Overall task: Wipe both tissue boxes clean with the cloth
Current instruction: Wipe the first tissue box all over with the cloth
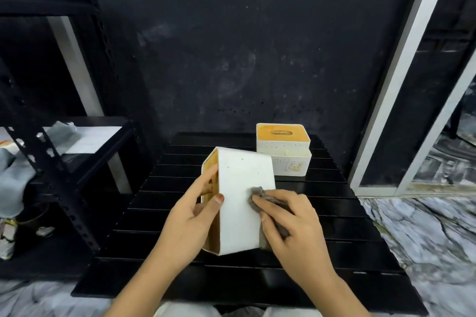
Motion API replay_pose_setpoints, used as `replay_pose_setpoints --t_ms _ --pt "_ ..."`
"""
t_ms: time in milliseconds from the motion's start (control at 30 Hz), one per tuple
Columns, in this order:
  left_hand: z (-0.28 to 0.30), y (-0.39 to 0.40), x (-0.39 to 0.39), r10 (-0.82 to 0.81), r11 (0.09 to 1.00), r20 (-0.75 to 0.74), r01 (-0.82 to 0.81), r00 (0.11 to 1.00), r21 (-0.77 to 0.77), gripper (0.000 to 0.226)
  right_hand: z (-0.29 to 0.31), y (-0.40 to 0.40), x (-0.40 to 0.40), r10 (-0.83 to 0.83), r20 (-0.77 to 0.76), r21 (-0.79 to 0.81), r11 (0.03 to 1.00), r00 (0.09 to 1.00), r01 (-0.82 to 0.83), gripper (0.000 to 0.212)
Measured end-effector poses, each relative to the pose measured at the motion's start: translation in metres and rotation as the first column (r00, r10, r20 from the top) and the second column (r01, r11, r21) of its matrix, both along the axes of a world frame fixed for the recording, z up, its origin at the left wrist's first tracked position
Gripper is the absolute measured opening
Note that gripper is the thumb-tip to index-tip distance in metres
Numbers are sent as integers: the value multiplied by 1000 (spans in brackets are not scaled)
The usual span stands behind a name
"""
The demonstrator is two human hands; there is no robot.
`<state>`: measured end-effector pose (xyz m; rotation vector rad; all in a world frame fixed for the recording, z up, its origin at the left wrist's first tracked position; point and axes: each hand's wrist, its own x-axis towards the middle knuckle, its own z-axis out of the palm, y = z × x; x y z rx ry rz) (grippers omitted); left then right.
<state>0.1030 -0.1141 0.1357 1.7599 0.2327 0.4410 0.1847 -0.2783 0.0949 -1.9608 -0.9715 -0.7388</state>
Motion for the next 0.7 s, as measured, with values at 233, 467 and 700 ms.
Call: replay_pose_setpoints --t_ms 233,467,700 --pt "1 -7 -3 -18 1000 8 18 1000 10 51 21 29 -6 15 64 1 1000 998 -15 27" --pt "-2 -9 -2 35 999 9 -35 999 26 53 34 38 20 20 -61 55 998 998 -17 34" --pt "-6 -8 1 62 996 5 -62 998 66 54 21 33 4 17 -24 83 996 1000 -15 31"
